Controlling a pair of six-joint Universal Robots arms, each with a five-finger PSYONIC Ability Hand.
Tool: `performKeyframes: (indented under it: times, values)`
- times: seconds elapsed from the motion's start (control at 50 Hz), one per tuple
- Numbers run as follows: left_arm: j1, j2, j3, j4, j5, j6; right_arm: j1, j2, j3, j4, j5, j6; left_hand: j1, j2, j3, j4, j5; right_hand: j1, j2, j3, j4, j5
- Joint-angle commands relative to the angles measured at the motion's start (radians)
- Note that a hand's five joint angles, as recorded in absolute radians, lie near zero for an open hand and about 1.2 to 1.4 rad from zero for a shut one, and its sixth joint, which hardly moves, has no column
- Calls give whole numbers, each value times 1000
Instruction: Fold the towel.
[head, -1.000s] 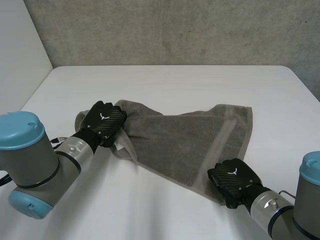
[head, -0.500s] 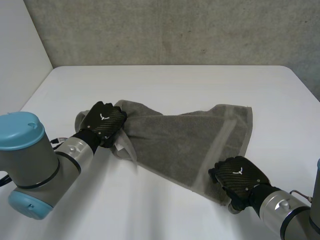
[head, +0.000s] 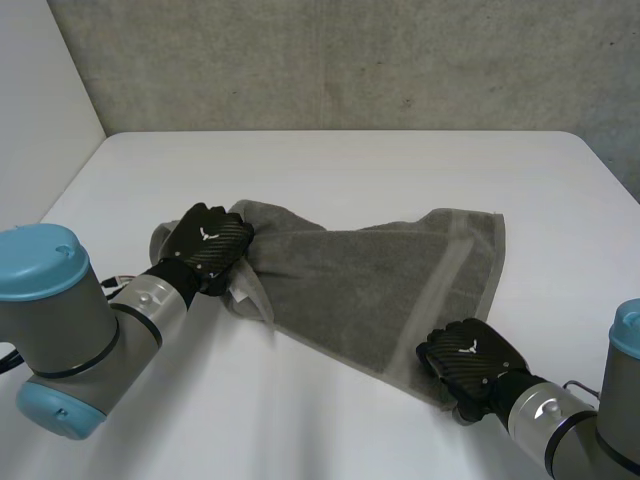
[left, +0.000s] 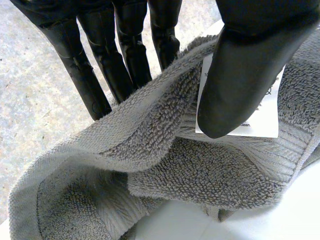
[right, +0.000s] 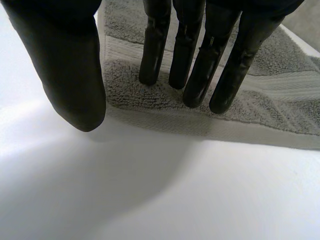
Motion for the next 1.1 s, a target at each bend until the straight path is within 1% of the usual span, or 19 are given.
performKeyframes:
  times: [0.02, 0.34, 0.36, 0.38, 0.4, 0.42, 0.44, 0.48, 0.68, 0.94, 1.1]
  values:
    - [0, 0, 0, 0, 0, 0, 2, 12, -4, -9, 0, 2, -13, -17, -24, -15, -12, 31, 32, 21, 22, 20]
    - [0, 0, 0, -2, 0, 0, 14, 22, 5, -23, 2, 12, -19, -23, -30, -21, -18, 34, 35, 24, 25, 23]
    - [0, 0, 0, 0, 0, 0, 12, 23, 5, -29, 2, 14, -19, -23, -30, -21, -18, 75, 76, 64, 66, 64]
    - [0, 0, 0, 0, 0, 0, 12, 23, 5, -38, 2, 15, -19, -23, -30, -21, -18, 163, 164, 152, 153, 151]
    - [0, 0, 0, 0, 0, 0, 12, 23, 5, -38, 2, 16, -19, -23, -30, -21, -18, 163, 164, 153, 154, 152]
    - [0, 0, 0, 0, 0, 0, 12, 25, 5, -49, 2, 16, -19, -23, -30, -21, -18, 268, 269, 258, 259, 257]
    - [0, 0, 0, 0, 0, 0, 12, 25, 5, -49, 2, 16, -19, -23, -30, -21, -18, 269, 270, 259, 260, 258]
    - [0, 0, 0, 0, 0, 0, 11, 34, 1, -65, 6, 22, -19, -23, -30, -21, -18, 674, 675, 663, 665, 663]
    - [1, 0, 0, -2, -2, 0, 12, 35, -35, -63, 2, 117, -22, -26, -33, -24, -21, 676, 677, 666, 667, 665]
    - [0, 5, -2, -2, -2, 0, 12, 25, -45, -53, 8, 124, -34, -38, -44, -36, -33, 676, 677, 666, 667, 665]
    - [0, 9, -8, -2, -2, 0, 15, 75, -48, -56, 0, 123, -39, -44, -50, -42, -38, 676, 677, 666, 667, 665]
